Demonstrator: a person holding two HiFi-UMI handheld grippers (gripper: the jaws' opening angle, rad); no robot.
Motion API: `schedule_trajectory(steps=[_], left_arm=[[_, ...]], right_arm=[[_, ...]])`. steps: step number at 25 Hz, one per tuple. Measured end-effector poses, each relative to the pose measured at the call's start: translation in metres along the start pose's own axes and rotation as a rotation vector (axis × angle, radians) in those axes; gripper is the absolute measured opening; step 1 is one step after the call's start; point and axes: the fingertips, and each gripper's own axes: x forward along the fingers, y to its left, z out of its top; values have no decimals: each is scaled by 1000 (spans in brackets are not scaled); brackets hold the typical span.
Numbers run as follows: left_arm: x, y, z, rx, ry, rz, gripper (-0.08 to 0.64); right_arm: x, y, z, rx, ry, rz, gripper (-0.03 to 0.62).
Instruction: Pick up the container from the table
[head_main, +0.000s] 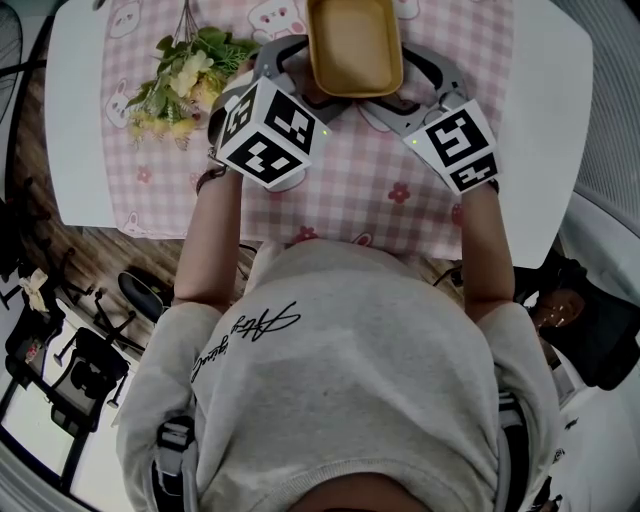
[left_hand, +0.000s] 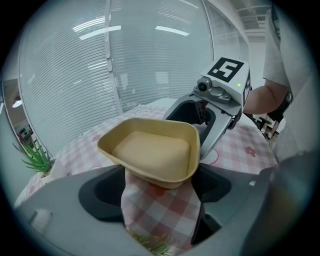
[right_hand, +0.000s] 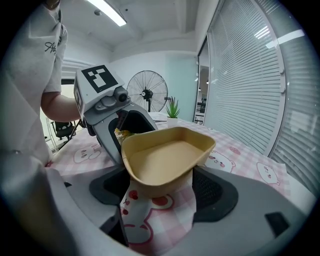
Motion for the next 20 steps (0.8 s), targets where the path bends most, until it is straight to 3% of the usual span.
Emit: schedule_trajectory(steps=[20], left_arm=[[-20, 3, 18, 8, -46, 34, 411]], right_arm=[[-16, 1, 24, -43, -18, -25, 383]])
